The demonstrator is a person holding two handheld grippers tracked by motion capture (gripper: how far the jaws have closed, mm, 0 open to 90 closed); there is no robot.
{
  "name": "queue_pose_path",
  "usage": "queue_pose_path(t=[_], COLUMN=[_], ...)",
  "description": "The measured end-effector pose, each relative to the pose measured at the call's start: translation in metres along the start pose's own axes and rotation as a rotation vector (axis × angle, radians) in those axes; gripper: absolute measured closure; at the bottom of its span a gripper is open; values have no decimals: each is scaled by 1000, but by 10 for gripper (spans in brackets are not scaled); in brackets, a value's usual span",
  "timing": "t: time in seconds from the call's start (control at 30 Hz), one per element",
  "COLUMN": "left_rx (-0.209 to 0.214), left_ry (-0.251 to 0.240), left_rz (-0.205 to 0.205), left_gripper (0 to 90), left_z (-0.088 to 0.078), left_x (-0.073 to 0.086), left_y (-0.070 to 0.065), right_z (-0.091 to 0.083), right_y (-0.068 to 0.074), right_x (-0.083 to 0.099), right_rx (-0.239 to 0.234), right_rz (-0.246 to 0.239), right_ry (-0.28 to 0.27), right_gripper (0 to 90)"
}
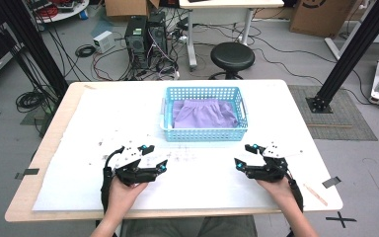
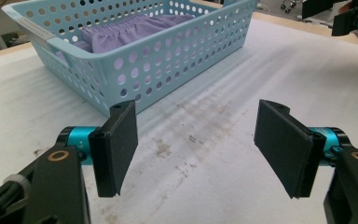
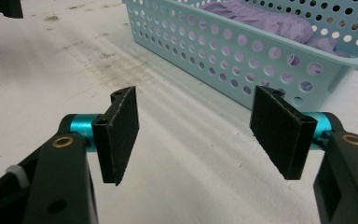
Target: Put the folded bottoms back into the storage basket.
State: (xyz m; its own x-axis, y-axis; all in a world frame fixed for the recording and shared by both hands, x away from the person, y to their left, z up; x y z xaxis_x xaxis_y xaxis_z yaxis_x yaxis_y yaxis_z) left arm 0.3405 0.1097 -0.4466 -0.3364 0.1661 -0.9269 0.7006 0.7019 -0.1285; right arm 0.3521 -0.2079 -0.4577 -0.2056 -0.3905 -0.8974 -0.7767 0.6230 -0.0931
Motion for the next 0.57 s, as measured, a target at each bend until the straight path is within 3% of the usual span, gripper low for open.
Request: queue_pose_path(t=[0.57], left_rx=[-6], left_ry=[7], left_rz=[3], left_gripper=[303], left_z=[0], left_x=[5], left_y=[-1], right_z=[-3], right_y=[3], right_x=[4], right_rx=[13], right_rz=[7], right_ry=[8], right_gripper=[301])
Point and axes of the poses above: each handheld gripper's, and its own axes: z roughly forward along the jaws, x roughly out of its underside, y roughly to its left, the point moved 8 cm from there along z, roughly forward along the jaws, and after that the axes turned 7 degrees about -z, right-handed, at the moved point
